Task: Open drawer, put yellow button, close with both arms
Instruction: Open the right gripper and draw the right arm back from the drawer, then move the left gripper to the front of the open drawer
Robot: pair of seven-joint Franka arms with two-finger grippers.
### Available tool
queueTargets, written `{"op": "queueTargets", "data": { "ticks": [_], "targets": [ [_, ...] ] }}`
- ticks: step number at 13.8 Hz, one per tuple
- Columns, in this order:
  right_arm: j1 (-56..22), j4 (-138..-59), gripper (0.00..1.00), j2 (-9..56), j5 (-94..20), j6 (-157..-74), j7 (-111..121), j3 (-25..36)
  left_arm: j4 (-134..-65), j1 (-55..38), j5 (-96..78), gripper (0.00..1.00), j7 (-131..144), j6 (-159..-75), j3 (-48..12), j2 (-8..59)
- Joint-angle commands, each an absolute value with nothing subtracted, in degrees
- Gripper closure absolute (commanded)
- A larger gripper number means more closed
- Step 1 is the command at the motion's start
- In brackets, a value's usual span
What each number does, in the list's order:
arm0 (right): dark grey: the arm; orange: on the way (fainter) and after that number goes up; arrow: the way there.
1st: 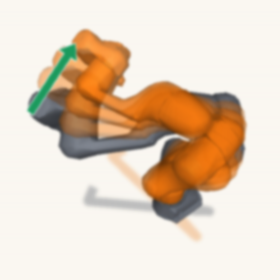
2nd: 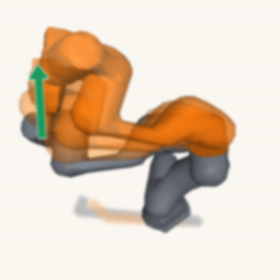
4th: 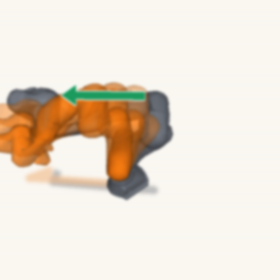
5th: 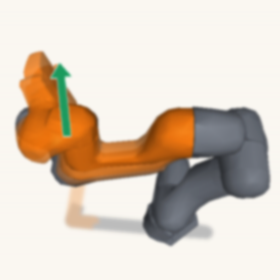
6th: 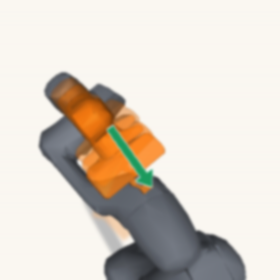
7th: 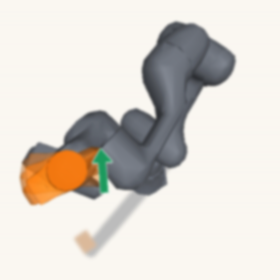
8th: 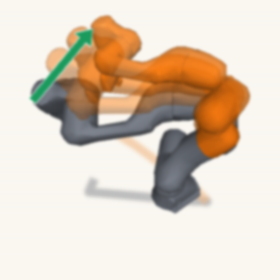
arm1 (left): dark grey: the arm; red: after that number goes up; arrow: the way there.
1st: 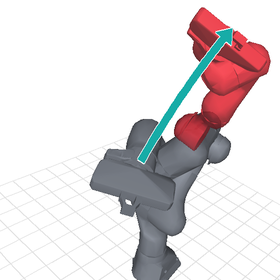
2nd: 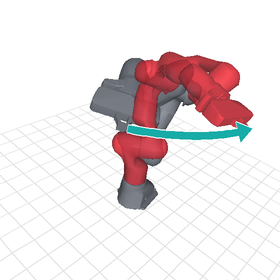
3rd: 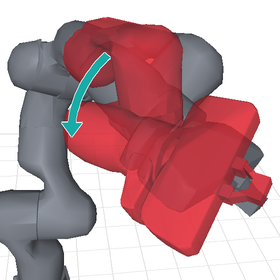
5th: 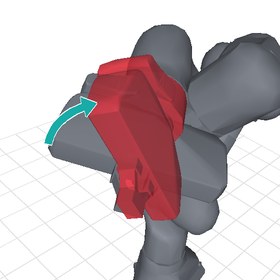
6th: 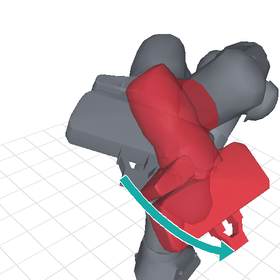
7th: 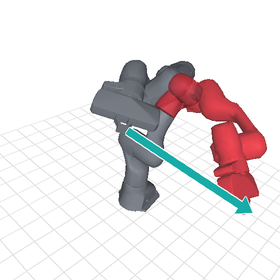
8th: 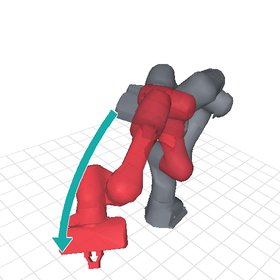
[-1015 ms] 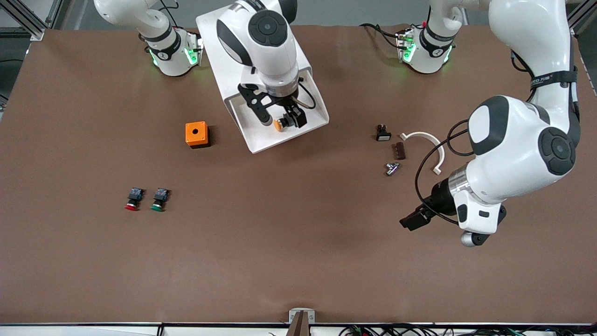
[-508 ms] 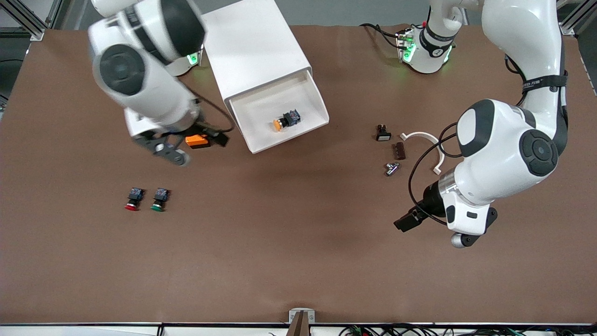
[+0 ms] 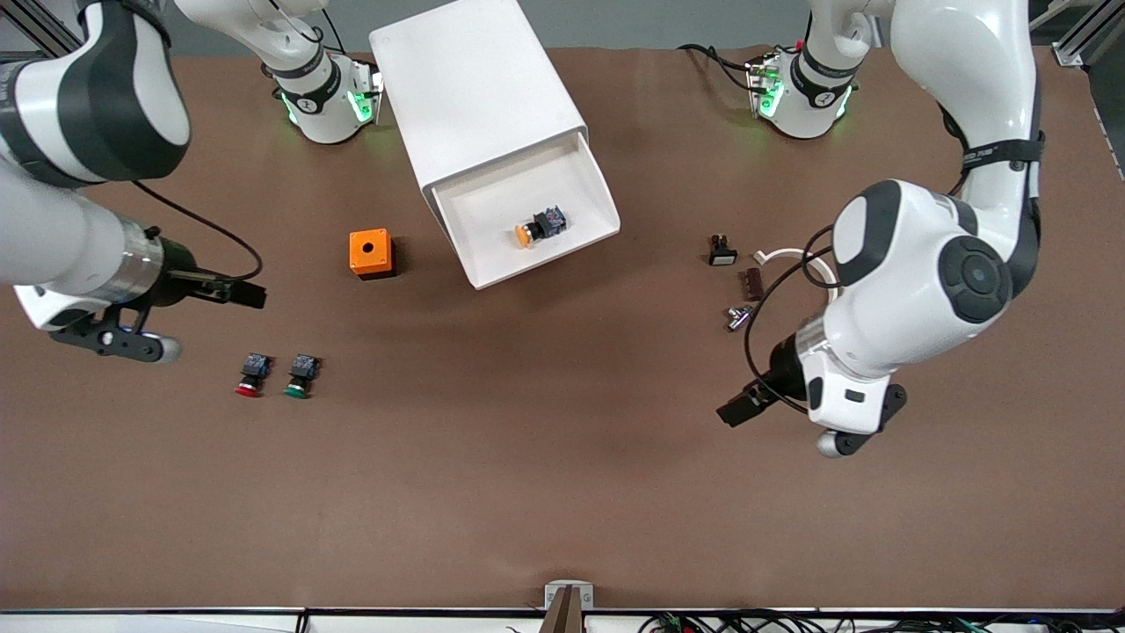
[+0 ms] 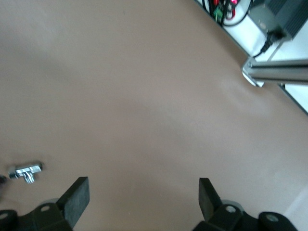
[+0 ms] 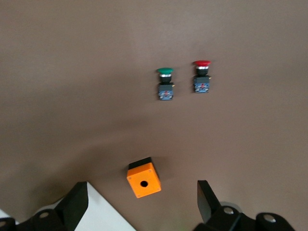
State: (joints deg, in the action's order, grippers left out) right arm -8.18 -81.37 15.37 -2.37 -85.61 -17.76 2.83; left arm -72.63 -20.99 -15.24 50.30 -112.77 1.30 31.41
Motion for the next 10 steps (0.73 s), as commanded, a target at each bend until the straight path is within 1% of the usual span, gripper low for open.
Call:
{"op": "queueTargets", "data": {
  "ticks": [1, 5, 7, 10],
  "targets": [
    [-3.8, -81.39, 0.0, 15.73, -1.14, -85.78, -13.29, 1.49, -72.95, -23.2, -13.62, 0.0, 54.83, -112.68, 1.14, 31.11],
    [2.27, -81.21, 0.0, 15.82, -1.23, -85.96, -3.98, 1.49, -72.95, -23.64, -13.89, 0.0, 55.64, -112.76, 1.23, 31.47],
    [3.95, -81.04, 0.0, 15.73, -0.97, -85.96, -1.41, 1.49, -72.95, -23.2, -13.89, 0.0, 56.25, -112.68, 1.23, 30.94],
    [5.36, -78.14, 0.0, 15.65, -0.97, -85.34, -1.67, 1.5, -73.21, -23.2, -13.71, 0.0, 56.51, -112.68, 1.49, 31.81]
  ]
}}
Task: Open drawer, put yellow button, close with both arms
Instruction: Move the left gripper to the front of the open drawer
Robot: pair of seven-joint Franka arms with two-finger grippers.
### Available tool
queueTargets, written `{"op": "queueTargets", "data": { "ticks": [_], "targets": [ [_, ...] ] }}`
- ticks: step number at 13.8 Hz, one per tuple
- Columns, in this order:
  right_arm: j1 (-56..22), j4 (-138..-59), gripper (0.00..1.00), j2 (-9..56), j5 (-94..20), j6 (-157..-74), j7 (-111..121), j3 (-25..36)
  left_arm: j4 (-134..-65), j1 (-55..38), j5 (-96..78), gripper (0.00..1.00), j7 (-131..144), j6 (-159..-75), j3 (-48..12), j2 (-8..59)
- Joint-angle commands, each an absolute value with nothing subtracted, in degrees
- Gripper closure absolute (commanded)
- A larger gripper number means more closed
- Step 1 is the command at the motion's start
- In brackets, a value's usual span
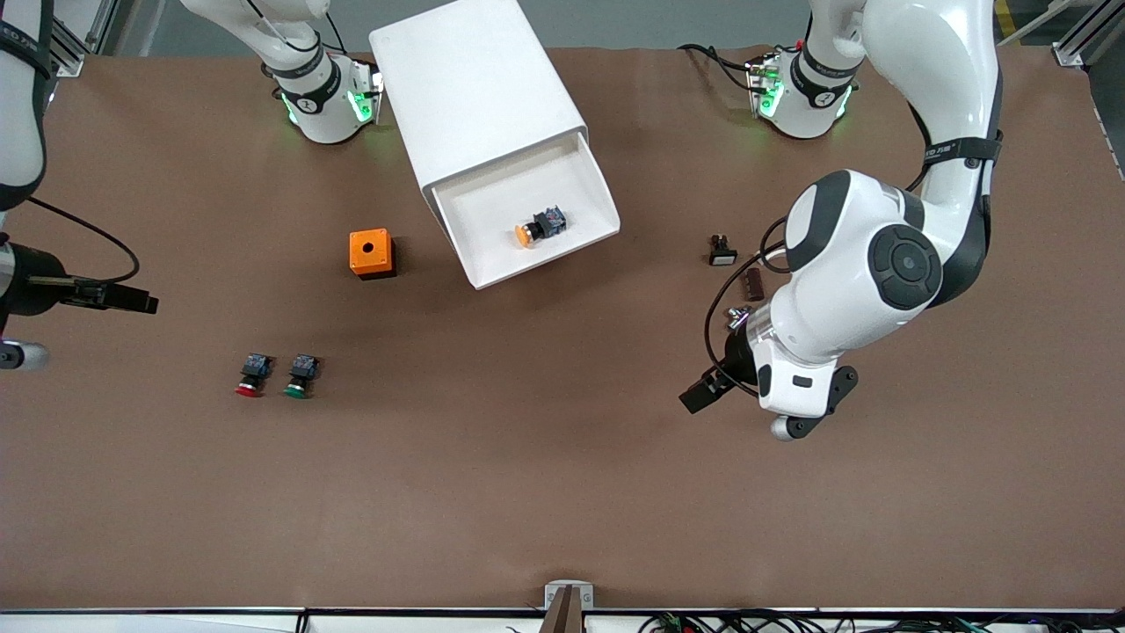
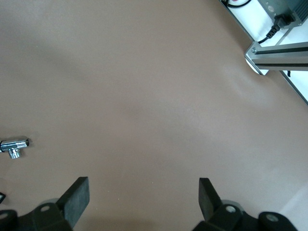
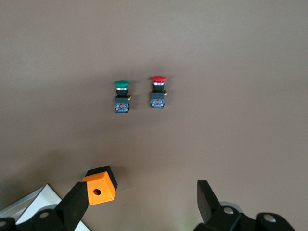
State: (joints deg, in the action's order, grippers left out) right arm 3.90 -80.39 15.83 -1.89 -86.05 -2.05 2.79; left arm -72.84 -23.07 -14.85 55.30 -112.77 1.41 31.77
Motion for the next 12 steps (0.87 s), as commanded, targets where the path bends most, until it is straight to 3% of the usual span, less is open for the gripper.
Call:
{"op": "queueTargets", "data": {
  "ticks": [1, 12],
  "targets": [
    [5.71, -77.96, 0.0, 15.56, -1.14, -84.99, -1.67, 1.49, -73.21, -23.38, -13.71, 0.0, 56.51, -112.76, 1.49, 32.16],
    [6.06, -78.4, 0.0, 12.58, -1.32, -80.34, -1.93, 1.23, -74.97, -35.58, -8.8, 0.0, 64.76, -112.59, 1.49, 33.49]
  ]
}}
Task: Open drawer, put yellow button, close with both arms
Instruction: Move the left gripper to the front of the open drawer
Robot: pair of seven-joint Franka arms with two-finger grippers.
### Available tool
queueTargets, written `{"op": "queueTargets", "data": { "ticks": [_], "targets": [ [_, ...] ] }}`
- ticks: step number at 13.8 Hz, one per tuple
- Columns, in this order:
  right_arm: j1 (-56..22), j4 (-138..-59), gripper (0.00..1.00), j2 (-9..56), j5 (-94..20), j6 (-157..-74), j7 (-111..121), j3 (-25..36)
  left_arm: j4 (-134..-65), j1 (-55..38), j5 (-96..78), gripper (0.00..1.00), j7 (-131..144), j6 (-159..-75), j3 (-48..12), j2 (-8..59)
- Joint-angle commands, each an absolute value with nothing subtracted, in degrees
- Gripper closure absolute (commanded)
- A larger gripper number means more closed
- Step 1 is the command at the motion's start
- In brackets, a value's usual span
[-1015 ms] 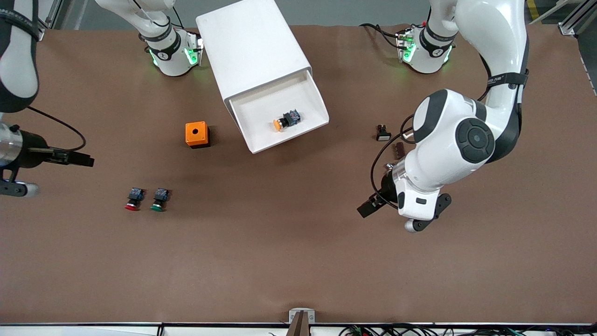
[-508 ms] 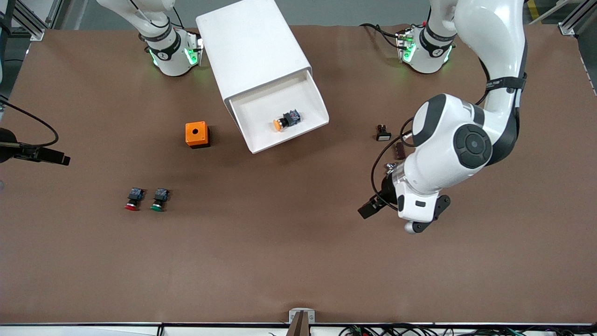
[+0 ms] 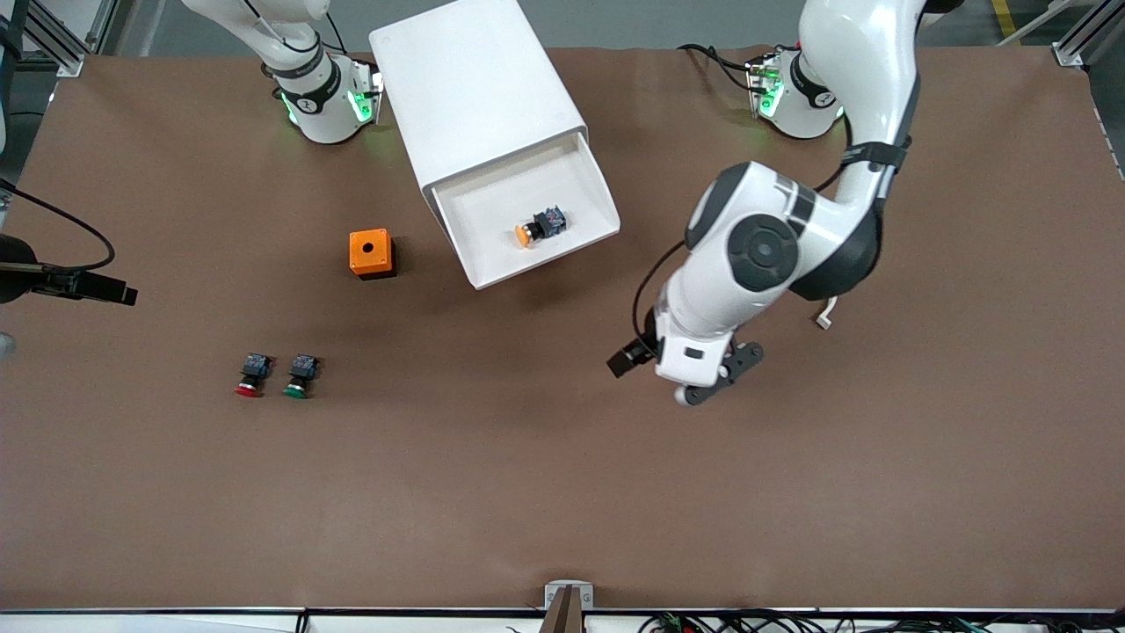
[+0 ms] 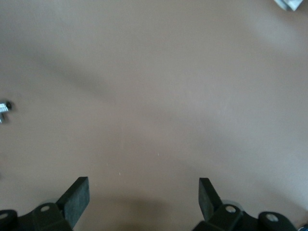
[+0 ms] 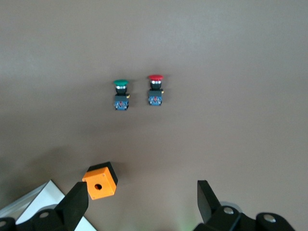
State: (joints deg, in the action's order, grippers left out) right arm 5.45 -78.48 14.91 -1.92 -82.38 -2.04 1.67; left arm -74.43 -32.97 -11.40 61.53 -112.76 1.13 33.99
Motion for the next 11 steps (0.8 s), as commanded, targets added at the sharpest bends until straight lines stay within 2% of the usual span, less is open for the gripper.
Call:
{"op": "queueTargets", "data": {
  "ticks": [1, 8, 11],
  "targets": [
    [6.06, -78.49, 0.0, 11.35, -1.14, -79.03, -1.85, 1.23, -75.32, -37.34, -6.96, 0.0, 67.04, -111.89, 1.49, 33.49],
    [6.24, -81.12, 0.0, 1.68, -0.61, -72.78, -1.49, 1.14, -75.76, -46.04, -2.29, 0.0, 72.59, -109.34, 1.23, 34.62],
    [6.15, -82.08, 0.0, 1.14, -0.7, -73.03, -1.41, 1.14, -75.76, -48.42, -2.29, 0.0, 73.38, -109.34, 1.14, 34.72]
  ]
}}
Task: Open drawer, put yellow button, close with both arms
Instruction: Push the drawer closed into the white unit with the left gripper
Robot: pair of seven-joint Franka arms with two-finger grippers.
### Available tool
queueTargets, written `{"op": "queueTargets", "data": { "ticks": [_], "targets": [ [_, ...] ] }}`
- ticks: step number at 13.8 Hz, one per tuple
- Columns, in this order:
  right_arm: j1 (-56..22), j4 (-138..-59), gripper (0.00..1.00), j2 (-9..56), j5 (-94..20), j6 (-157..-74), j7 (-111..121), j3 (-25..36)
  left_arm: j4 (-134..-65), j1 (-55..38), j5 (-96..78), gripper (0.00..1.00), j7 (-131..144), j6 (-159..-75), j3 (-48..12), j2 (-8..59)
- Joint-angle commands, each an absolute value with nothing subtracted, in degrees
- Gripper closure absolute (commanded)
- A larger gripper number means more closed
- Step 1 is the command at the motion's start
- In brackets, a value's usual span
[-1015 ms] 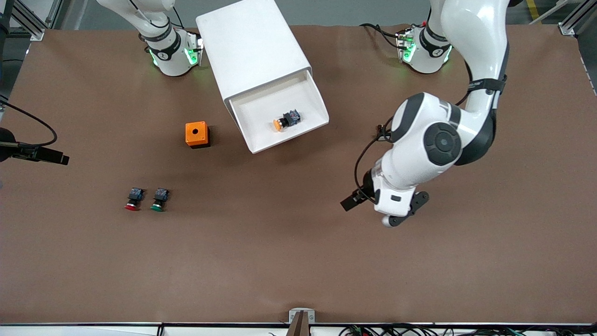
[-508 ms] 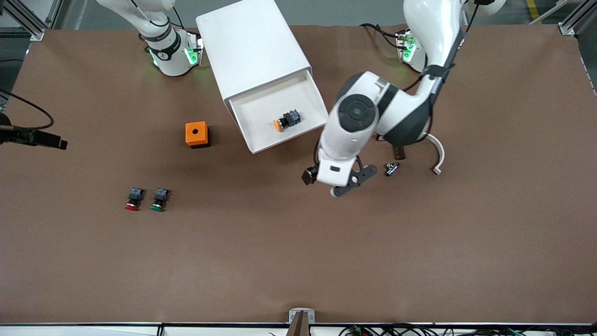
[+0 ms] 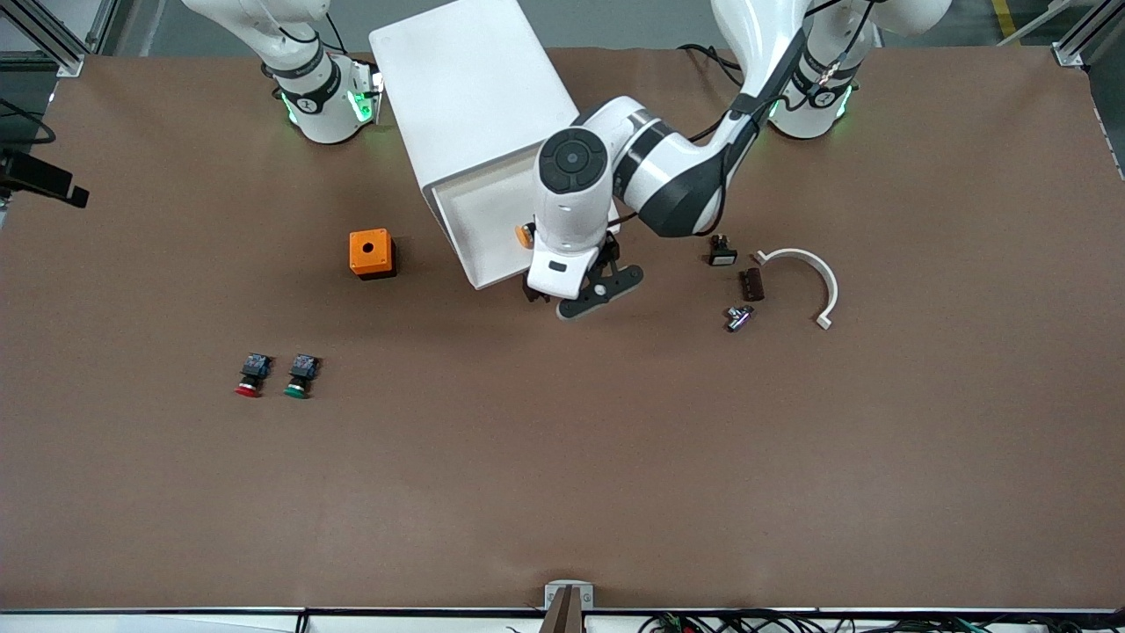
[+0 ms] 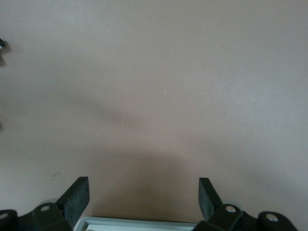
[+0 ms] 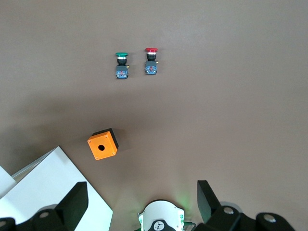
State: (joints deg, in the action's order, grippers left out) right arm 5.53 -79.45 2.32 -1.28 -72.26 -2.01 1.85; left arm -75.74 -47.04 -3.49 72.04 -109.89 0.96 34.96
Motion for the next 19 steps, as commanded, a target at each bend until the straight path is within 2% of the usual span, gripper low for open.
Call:
{"op": "queueTargets", "data": {
  "ticks": [1, 4, 10, 19],
  "targets": [
    [6.07, -82.7, 0.0, 1.06, -0.7, -73.39, -1.32, 1.14, -75.85, -49.21, -2.29, 0.0, 73.56, -109.34, 1.14, 34.72],
    [5.98, -85.59, 0.0, -0.52, -0.7, -75.22, -1.41, 1.05, -75.94, -51.06, -2.81, 0.0, 74.0, -109.07, 1.06, 34.72],
    [5.8, -98.86, 0.0, -9.57, -0.79, -84.45, -1.41, 0.97, -77.08, -53.35, -4.56, 0.0, 74.36, -107.67, -0.87, 35.16],
    [4.58, -97.65, 0.0, -9.4, 0.52, -85.52, -1.23, 0.88, -76.73, -53.17, -15.71, 0.0, 73.21, -107.67, -4.48, 37.35]
  ]
}}
